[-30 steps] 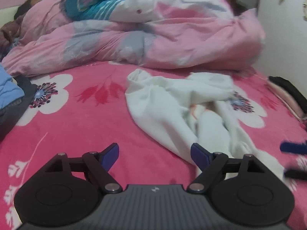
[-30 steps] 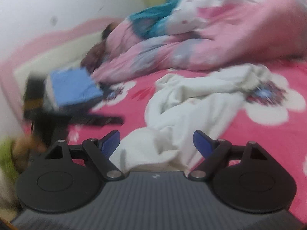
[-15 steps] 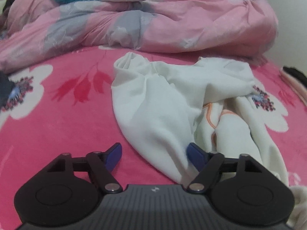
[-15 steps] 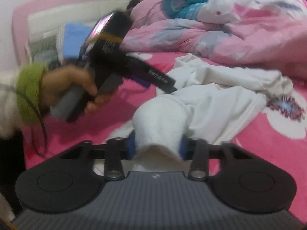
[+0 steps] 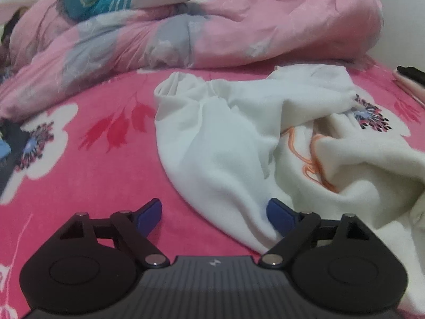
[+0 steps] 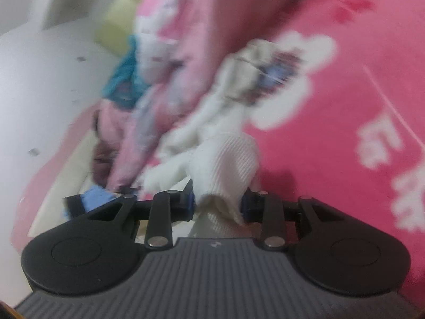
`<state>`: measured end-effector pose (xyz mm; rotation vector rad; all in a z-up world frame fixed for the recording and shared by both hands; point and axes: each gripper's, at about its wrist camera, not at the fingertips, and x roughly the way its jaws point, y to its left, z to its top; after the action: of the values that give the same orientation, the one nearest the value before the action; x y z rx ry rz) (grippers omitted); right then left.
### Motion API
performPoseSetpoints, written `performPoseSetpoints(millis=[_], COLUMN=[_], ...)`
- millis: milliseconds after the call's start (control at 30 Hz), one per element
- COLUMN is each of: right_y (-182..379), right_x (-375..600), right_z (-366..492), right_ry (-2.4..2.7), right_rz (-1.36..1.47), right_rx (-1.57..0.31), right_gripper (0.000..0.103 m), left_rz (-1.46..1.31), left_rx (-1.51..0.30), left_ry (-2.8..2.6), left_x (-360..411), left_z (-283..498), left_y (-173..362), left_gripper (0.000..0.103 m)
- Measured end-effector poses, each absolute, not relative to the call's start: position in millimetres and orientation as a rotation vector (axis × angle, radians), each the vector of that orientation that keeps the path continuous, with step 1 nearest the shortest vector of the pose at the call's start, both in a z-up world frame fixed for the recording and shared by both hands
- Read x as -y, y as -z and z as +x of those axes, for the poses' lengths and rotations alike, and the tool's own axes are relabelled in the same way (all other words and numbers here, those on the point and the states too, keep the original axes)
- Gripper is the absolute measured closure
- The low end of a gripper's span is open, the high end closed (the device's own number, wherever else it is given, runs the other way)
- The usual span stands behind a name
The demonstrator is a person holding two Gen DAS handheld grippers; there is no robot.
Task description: Fold clothes
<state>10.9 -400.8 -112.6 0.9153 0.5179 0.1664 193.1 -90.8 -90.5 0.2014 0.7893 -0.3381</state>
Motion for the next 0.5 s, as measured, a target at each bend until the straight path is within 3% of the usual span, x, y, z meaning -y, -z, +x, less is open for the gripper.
performPoseSetpoints(millis=[33,67,133,167,500], right_y=[119,121,120,121,110], right_x=[403,402,396,392,356], right_z=[11,8,1,-2,-22], right_ry=[-0.143,-0.152,-0.156,-0.163,-0.347], right_rz=[0.934,0.950,0.946,0.943,0.979], right_rx=[-0.538,-0.532,-0.514,-0.505,-0.535], right_gripper=[0.075,0.075,0.075,0.075,0.081], left_rz=[0.190,0.164,0.111,0.121,0.058], left_rx=[-0.784,-0.800,-0.832,-0.818,-0.739], left_ry=[0.332,0.326,0.313,0.298,0.213], left_x=[91,90,87,85,36], left_z=[194,196,200,199,210], left_y=[91,88,84,79,30], left_gripper=[0.043,0.053,0.084,0.091,0.094])
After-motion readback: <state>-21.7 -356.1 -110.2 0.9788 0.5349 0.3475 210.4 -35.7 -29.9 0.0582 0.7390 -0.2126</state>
